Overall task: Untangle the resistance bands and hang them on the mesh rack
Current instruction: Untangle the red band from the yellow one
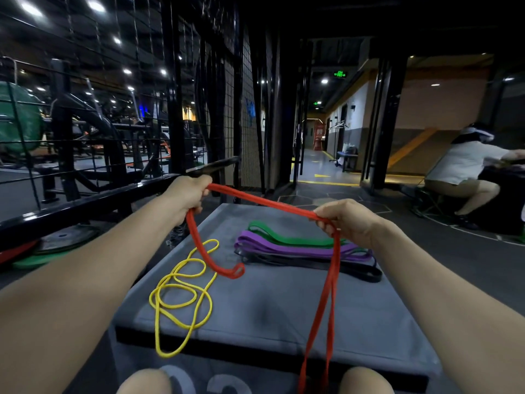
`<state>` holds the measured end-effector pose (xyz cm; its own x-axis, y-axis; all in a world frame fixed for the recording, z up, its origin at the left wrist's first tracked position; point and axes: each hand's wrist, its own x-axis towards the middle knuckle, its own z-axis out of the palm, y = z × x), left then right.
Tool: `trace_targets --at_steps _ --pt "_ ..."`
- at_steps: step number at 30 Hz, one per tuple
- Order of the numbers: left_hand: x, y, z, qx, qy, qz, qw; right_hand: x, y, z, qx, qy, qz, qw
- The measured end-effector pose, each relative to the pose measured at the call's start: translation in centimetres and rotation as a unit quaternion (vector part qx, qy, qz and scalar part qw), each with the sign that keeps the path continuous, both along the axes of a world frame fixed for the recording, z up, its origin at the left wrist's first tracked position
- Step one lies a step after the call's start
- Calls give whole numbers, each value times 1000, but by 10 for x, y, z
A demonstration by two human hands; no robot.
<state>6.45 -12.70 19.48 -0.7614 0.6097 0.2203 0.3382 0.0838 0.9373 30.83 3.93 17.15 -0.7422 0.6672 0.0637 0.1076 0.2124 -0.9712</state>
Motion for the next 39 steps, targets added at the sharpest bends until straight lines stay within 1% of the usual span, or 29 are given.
trace_targets --at_steps 2,4,5,6,7,8,9,10,11,12,14,17,18,20,22,23,24,26,30,35,39 --pt "0 2 -11 -37 10 -20 999 -3 -3 8 31 35 -8 999" --pt "7 -3 -23 -98 -5 -89 991 -6 -6 18 44 79 -15 996" --pt "11 -6 -26 -155 31 -116 981 -6 -6 23 41 100 -14 994" --pt "17 -6 -28 -214 89 -133 964 -7 -7 28 40 113 -11 993" --pt "23 -4 -27 -246 151 -139 947 -8 -9 32 51 113 -4 992" --pt "29 2 -25 -226 180 -142 947 -10 -13 35 75 97 10 992" --pt "39 9 -20 -176 181 -144 957 -14 -17 37 110 68 27 991" --pt "51 17 -14 -105 165 -157 968 -19 -22 39 146 36 43 988" --pt "64 24 -7 -44 146 -187 970 -23 -27 40 175 11 52 983" --pt "76 32 -1 -10 124 -219 968 -28 -31 41 190 -1 57 980" --pt "92 41 4 -4 87 -274 958 -31 -37 43 192 6 62 979" --pt "99 46 -5 -25 49 -287 956 -27 -36 45 195 14 71 978" --pt "99 46 -7 -35 63 -278 958 -25 -35 44 207 4 69 976" --pt "100 46 -6 -58 121 -241 961 -23 -36 42 219 -6 70 973" --pt "98 46 -1 -83 179 -196 961 -24 -37 39 203 3 69 977" --pt "97 45 2 -93 187 -186 960 -23 -37 37 185 9 72 980" --pt "96 43 5 -97 180 -186 961 -22 -37 36 165 15 77 983" --pt "92 41 9 -78 130 -200 968 -20 -36 34 151 17 85 985" --pt "81 37 13 5 0 -177 984 -17 -35 28 181 9 100 978" --pt "72 28 22 102 -111 -132 980 -11 -25 15 173 14 92 981" --pt "58 19 26 136 -155 -94 974 -1 -17 14 175 18 51 983"
